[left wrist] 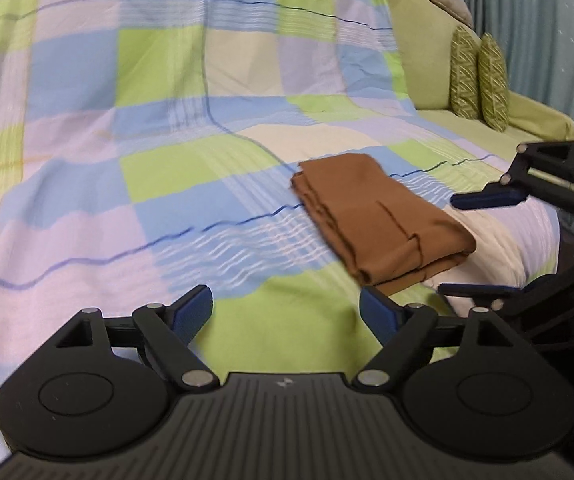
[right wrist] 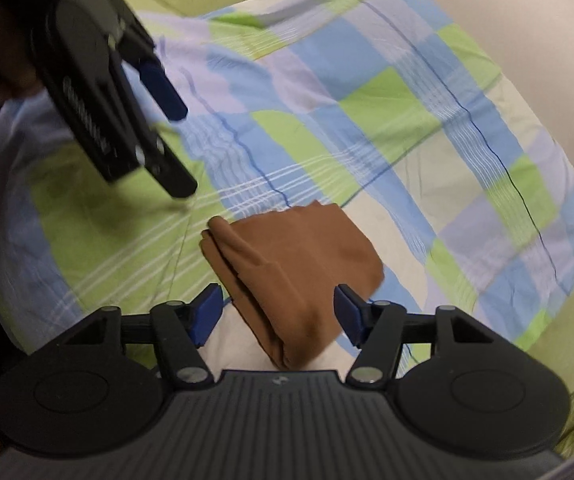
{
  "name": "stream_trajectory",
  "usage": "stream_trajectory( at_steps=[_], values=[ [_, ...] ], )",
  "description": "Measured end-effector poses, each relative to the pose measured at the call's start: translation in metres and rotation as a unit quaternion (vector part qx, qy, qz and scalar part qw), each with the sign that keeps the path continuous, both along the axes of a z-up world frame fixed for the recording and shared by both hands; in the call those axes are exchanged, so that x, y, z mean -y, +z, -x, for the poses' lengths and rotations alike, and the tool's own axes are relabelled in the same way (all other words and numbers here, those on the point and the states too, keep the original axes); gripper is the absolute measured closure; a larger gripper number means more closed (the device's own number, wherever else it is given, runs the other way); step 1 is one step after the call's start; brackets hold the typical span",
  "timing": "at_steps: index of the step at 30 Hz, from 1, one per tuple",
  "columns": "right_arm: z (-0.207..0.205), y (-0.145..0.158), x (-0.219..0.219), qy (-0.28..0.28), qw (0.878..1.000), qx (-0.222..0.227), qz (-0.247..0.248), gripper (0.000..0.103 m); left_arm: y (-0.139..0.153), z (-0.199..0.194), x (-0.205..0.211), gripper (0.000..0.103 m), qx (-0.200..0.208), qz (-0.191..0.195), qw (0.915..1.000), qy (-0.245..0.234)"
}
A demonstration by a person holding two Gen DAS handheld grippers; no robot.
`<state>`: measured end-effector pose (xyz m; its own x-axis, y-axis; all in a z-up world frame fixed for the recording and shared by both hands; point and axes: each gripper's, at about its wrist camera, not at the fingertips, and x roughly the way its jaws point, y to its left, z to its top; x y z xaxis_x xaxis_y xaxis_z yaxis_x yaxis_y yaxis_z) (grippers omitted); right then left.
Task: Fold clothes
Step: 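Grasp the folded brown garment edge with the right gripper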
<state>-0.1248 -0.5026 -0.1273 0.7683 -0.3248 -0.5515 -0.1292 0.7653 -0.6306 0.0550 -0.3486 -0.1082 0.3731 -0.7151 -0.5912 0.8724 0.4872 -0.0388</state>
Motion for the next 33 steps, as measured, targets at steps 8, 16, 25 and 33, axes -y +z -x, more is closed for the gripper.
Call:
stream_trajectory(
  at_steps=[8, 16, 25, 33],
  values=[
    [-0.016, -0.032, -0.017, 0.043, 0.992, -0.044, 0.108, 0.050, -0.012, -0.007, -0.005, 0.018, -0.020, 0.005, 0.9998, 0.004],
    [-0.022, -0.044, -0.018, 0.061, 0.983, -0.042, 0.165, 0.050, -0.013, -0.013, -0.001, 0.016, -0.031, 0.021, 0.9993, 0.006],
    [-0.027, -0.046, -0.016, 0.059, 0.983, -0.030, 0.171, 0.068, -0.015, -0.012, -0.001, 0.015, -0.034, 0.025, 0.9991, 0.008],
    [-0.028, -0.033, -0.011, 0.061, 0.988, -0.040, 0.138, 0.084, -0.010, -0.004, 0.001, 0.015, -0.015, 0.010, 0.9998, -0.002]
  ],
)
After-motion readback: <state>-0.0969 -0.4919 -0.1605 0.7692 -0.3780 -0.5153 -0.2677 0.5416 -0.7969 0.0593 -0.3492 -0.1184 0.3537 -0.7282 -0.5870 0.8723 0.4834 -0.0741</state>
